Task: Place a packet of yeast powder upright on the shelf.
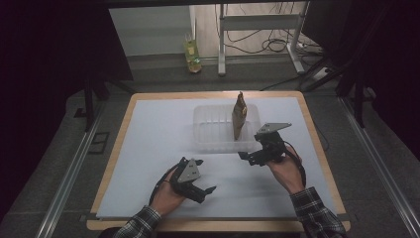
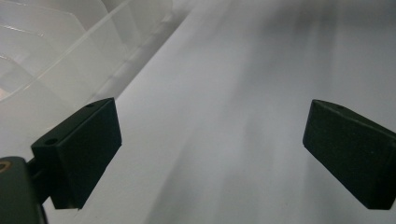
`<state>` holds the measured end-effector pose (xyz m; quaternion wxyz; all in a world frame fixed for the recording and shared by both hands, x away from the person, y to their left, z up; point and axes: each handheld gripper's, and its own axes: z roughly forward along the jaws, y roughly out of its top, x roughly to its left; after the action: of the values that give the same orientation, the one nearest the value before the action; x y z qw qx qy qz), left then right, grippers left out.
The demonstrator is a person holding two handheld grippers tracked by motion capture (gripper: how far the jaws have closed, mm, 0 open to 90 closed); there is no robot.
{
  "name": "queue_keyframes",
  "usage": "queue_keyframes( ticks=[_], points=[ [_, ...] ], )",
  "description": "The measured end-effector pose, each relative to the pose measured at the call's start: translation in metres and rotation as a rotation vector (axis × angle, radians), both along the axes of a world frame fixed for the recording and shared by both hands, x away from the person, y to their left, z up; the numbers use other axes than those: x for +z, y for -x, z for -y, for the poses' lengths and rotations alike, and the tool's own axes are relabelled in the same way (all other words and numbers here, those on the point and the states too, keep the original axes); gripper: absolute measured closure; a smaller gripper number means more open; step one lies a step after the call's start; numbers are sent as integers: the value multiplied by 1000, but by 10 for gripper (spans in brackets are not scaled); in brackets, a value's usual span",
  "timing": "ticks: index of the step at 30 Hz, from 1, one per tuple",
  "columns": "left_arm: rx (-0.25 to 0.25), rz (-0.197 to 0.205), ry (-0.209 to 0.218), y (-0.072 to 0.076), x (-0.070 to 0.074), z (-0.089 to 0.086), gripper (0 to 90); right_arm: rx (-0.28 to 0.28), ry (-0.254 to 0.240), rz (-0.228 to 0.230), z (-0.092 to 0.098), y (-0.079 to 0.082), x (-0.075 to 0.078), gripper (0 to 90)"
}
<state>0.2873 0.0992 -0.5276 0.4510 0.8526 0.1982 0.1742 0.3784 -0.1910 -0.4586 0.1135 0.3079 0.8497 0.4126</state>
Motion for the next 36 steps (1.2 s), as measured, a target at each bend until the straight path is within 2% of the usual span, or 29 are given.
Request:
queue_keyframes(
  ticks=[8,17,26,36],
  points=[
    [3,8,-2,1,0,-1,40,16,5,7,0,7,-3,36],
    [3,13,-4,1,0,-1,38,24,15,-8,3,16,-8,25],
    [1,16,-7,1,0,0,38,29,5,5,10,26,-4,22],
    [-3,15,-12,1,-1,0,38,17,21,20,23,40,-3,20]
  ],
)
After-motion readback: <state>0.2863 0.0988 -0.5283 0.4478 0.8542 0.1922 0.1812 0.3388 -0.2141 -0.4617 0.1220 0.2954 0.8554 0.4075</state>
